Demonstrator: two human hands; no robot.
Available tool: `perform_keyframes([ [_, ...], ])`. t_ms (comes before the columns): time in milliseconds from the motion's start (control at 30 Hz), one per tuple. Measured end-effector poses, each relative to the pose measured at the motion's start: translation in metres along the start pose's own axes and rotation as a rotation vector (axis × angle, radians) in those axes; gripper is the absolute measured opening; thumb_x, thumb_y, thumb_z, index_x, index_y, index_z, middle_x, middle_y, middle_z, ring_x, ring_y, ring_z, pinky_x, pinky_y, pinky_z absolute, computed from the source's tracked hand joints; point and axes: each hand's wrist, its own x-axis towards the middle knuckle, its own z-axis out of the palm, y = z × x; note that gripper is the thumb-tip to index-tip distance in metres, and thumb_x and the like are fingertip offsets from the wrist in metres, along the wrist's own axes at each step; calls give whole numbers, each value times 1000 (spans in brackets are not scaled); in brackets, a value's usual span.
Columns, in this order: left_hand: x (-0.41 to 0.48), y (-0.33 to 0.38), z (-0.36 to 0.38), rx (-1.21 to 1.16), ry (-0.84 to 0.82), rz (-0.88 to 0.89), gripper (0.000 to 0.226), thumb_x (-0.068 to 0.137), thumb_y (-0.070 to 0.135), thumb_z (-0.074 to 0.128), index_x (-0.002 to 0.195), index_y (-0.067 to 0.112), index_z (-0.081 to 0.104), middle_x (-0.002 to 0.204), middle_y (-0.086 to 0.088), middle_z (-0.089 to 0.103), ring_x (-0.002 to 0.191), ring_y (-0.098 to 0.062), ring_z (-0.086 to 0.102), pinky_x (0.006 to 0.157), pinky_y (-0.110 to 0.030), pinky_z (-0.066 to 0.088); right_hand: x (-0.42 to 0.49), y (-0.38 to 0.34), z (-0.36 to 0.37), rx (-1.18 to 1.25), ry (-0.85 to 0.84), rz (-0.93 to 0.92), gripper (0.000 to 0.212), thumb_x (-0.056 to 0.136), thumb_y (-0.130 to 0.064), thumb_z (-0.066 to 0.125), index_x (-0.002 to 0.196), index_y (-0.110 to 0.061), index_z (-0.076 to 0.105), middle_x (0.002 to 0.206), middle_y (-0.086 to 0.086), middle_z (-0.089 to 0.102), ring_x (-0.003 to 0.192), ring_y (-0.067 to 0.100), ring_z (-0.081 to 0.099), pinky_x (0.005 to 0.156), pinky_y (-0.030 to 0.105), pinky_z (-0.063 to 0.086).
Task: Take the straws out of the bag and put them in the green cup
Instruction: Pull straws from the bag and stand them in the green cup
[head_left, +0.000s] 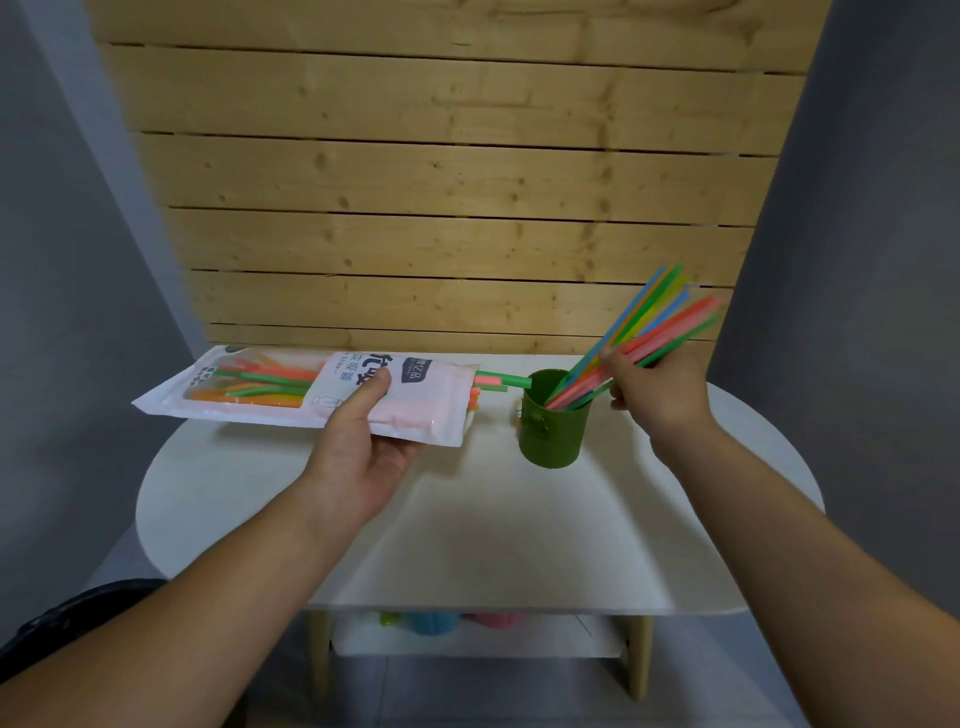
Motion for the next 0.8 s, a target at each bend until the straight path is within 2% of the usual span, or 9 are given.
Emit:
perform_keyframes([
  [67, 0, 0, 0, 12, -4, -4, 24, 95, 14, 66, 119, 16, 62, 113, -8, 77, 104, -23, 75, 79, -44, 63, 3, 3, 5, 42, -34, 34, 22, 90, -20, 71, 103, -2, 69, 79, 7, 67, 70, 19, 66, 65, 33, 58],
  [200, 0, 0, 0, 20, -10, -8, 25, 95, 14, 66, 119, 16, 62, 110, -8, 78, 99, -22, 76, 75, -42, 64, 6, 8, 12, 74, -33, 37, 18, 91, -19, 70, 102, -6, 65, 77, 1, 62, 76, 16, 67, 76, 36, 61],
  [333, -1, -1, 2, 34, -14, -8, 20, 95, 14, 66, 115, 16, 63, 107, -8, 79, 95, -21, 77, 75, -43, 64, 7, 10, 12, 50, 32, 54, 29, 89, -19, 72, 109, -9, 54, 85, 5, 64, 76, 18, 70, 80, 43, 61],
  [467, -3, 0, 4, 44, -22, -2, 19, 95, 14, 66, 114, 17, 63, 102, -6, 80, 90, -20, 78, 77, -44, 63, -2, 6, 8, 78, 60, 180, 33, 88, -21, 73, 102, -14, 44, 81, 5, 60, 74, 23, 70, 82, 44, 60],
  [533, -5, 0, 4, 53, -30, 3, 21, 95, 14, 66, 115, 17, 63, 101, -6, 80, 90, -20, 78, 79, -45, 63, -11, 1, 7, 35, -15, 281, 27, 91, -26, 70, 92, -10, 48, 80, 9, 57, 69, 25, 66, 79, 45, 60],
  [600, -6, 0, 5, 59, -36, 4, 22, 95, 14, 66, 117, 16, 63, 101, -6, 80, 91, -20, 78, 80, -46, 62, -25, -5, 7, 41, -144, 368, 27, 94, -30, 64, 82, -8, 54, 78, 12, 56, 61, 24, 60, 69, 42, 59],
  [700, -7, -1, 6, 63, -52, 11, 26, 95, 14, 66, 120, 16, 63, 107, -7, 79, 94, -21, 77, 79, -46, 62, -43, -13, 16, 197, -291, 411, 35, 98, -40, 56, 91, -6, 64, 72, 9, 57, 55, 20, 55, 53, 30, 52],
  [800, -9, -3, 7, 82, -78, 16, 25, 95, 15, 65, 121, 17, 63, 107, -6, 79, 95, -21, 77, 80, -44, 63, -52, -21, 30, 429, -367, 441, 29, 97, -40, 59, 91, -11, 62, 74, 8, 58, 56, 18, 57, 55, 29, 53],
])
